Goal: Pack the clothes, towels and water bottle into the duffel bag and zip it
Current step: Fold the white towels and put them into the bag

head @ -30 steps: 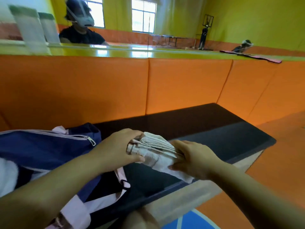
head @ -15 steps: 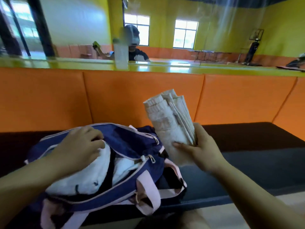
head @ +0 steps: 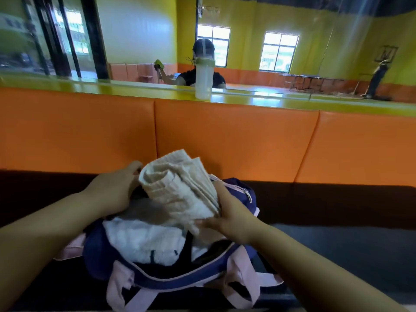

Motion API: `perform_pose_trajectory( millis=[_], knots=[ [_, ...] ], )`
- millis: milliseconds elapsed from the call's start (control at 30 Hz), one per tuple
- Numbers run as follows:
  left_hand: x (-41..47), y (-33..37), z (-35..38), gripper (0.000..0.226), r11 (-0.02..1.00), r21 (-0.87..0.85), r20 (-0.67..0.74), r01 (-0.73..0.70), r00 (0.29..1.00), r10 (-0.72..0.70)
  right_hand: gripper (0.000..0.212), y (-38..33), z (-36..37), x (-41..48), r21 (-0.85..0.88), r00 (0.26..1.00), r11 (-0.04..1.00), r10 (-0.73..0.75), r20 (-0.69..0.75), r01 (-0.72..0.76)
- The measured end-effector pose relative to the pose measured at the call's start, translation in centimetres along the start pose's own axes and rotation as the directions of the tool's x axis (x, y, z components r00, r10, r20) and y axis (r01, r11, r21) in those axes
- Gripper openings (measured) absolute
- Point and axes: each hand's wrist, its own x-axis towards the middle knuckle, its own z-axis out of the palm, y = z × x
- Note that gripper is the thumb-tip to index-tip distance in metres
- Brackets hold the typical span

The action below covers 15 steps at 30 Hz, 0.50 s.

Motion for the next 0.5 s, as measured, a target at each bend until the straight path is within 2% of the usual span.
perform_pose_trajectory(
  millis=[100,167,367,500],
  knots=[
    [0.1,-0.6,-0.9,0.063,0.996,-0.084,0.018,0.032,0.999,-0.030,0.046,0.5,0.1,0.4,-0.217,0.990,0.976,0.036,0.136,-0.005],
    [0.1,-1.5,-1.3,0.071,0.996,-0.082,0.055,0.040,0.998,-0.035,0.039,0.7,-0.4,0.4,-0.328,0.983,0.945,0.075,0.167,-0.016],
    [-0.2,-1.6,-2.3,0.073,0.997,0.049,0.025,-0.064,0.998,0.063,0.047,0.5,-2.6,0.3,-0.639,0.982,0.769,0.123,0.140,-0.005],
    [-0.5,-1.6,-2.7,0.093,0.985,0.151,0.029,-0.082,0.997,0.078,0.051,-0.3,-3.0,0.5,-0.767,0.983,0.641,0.130,0.131,0.017]
  ],
)
